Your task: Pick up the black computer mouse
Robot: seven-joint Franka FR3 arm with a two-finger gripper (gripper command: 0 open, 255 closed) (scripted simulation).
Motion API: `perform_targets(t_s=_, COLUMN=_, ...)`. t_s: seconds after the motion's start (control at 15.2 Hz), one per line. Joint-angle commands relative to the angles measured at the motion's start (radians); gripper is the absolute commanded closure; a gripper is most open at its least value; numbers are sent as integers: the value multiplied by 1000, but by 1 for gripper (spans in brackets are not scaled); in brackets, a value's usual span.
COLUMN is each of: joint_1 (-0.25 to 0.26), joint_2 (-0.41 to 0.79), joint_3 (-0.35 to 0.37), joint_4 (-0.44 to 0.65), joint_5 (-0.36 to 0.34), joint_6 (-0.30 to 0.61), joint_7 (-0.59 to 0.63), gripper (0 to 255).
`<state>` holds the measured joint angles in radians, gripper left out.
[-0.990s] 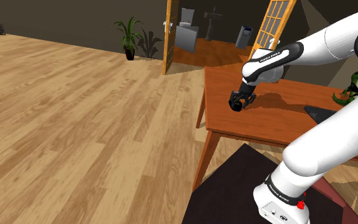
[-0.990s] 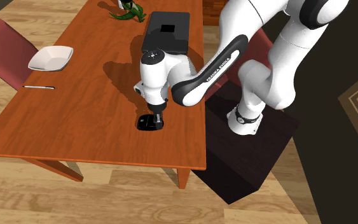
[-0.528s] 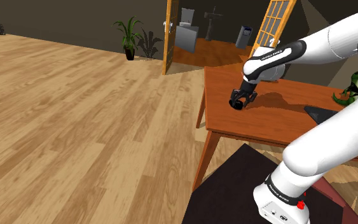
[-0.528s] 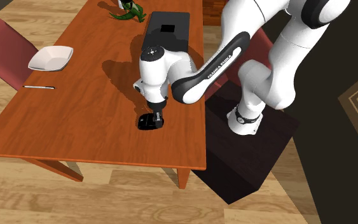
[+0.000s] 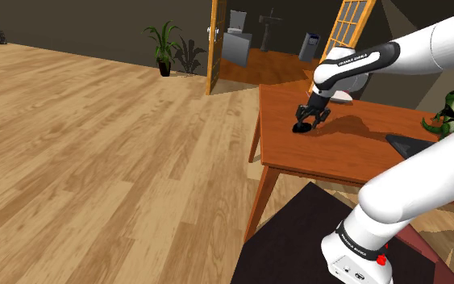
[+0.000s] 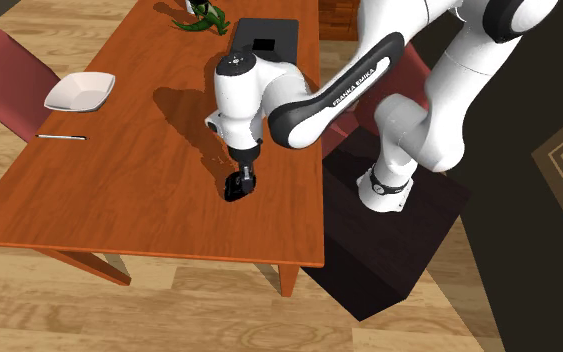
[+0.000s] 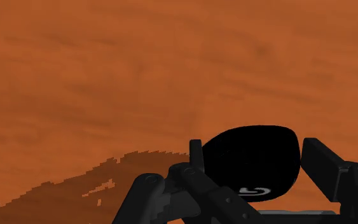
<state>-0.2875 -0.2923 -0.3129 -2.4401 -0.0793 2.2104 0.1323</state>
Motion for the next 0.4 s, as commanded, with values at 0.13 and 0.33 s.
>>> perform_targets(t_s=0.13, joint_1=0, joint_2=-28, joint_3=9, joint_4=33, joint_5=-4, joint_6=-61, joint_7=9, gripper=255)
perform_targets(t_s=0.33, joint_1=0, joint_2=-34, joint_3=11, joint_4=44, joint_5=-5, joint_6=-77, joint_7=11, gripper=255)
